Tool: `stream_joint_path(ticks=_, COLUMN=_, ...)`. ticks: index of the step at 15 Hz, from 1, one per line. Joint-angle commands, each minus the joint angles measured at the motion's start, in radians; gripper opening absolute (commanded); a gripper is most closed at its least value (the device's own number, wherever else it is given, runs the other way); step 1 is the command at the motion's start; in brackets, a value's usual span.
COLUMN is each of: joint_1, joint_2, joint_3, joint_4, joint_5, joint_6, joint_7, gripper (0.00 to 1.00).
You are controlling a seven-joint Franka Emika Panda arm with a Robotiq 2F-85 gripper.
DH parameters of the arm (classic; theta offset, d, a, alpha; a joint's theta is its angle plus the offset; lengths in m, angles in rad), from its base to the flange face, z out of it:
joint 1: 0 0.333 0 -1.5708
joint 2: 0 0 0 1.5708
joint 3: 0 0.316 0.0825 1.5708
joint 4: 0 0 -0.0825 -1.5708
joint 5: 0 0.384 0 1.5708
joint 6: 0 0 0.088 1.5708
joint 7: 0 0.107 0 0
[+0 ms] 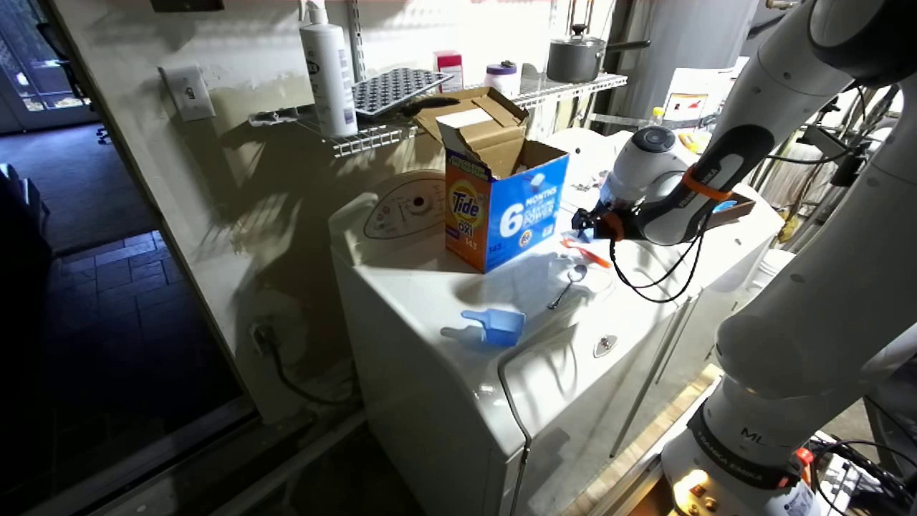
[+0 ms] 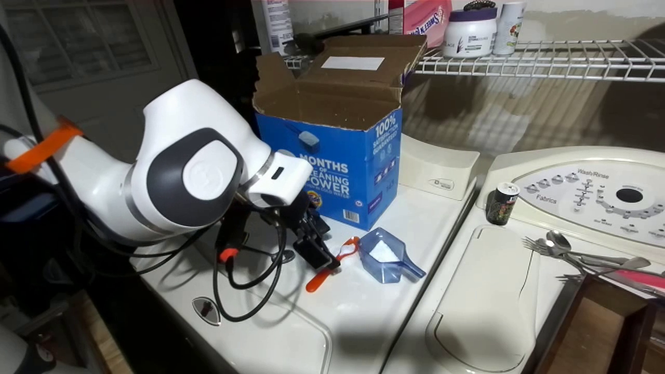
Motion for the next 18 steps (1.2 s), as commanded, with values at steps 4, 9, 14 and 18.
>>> stream_joint_path(ticks=4, joint_1=0.028, joint_2=0.029, joint_3=0.024, joint_4=-0.002, joint_5=0.216, joint_6=-0.014, joint_7=-0.3, gripper=1.0)
stream_joint_path(ticks=9, joint_1=0.032, joint_2=0.049, joint_3=0.035, joint_4=0.018, joint_5=0.268, joint_6=-0.015, joint_7=-0.405, gripper=1.0)
stream_joint_path(ticks=14, joint_1=0.029, joint_2=0.088, joint_3=0.056, joint_4=0.03, joint_5=0.337, joint_6=-0.013, joint_7=-0.493, gripper=0.66)
stream_joint_path(ticks=18, joint_1=0.021, joint_2=0.111, joint_3=0.068, joint_4=0.054, joint_5=0.359, joint_6=-0.022, joint_7=-0.527, gripper=0.81)
